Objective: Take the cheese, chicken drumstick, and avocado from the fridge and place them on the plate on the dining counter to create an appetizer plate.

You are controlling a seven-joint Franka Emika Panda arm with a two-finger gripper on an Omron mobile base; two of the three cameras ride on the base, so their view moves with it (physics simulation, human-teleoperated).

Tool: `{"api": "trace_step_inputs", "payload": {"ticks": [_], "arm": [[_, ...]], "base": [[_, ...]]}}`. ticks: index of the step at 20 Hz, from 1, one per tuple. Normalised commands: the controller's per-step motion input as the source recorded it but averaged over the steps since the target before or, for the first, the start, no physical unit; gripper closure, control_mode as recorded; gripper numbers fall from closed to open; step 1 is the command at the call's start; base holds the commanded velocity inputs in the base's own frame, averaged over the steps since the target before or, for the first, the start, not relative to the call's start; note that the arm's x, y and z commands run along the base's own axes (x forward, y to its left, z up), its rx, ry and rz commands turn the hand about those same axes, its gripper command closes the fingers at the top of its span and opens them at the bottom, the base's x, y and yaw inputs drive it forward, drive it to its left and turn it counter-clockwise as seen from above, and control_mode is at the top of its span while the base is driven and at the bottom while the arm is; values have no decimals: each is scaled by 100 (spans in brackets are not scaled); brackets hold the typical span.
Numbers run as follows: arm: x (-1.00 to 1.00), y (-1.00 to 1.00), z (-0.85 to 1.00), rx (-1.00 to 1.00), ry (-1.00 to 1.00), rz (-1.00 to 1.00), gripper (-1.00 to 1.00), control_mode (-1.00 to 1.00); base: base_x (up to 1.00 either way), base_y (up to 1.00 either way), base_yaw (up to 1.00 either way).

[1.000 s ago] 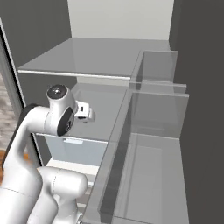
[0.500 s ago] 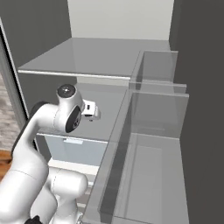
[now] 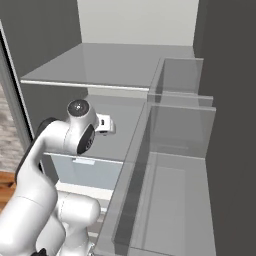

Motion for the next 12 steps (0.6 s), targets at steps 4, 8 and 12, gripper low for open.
{"api": "trace_step_inputs", "payload": {"ticks": [4, 8, 12], "arm": [[3, 4, -14, 0, -8, 3, -100, -100], [27, 10, -15, 0, 0, 6, -100, -100], [39, 6, -4, 0, 1, 8, -100, -100]], "base": [[0, 0, 0], [0, 0, 0], [0, 0, 0]]}}
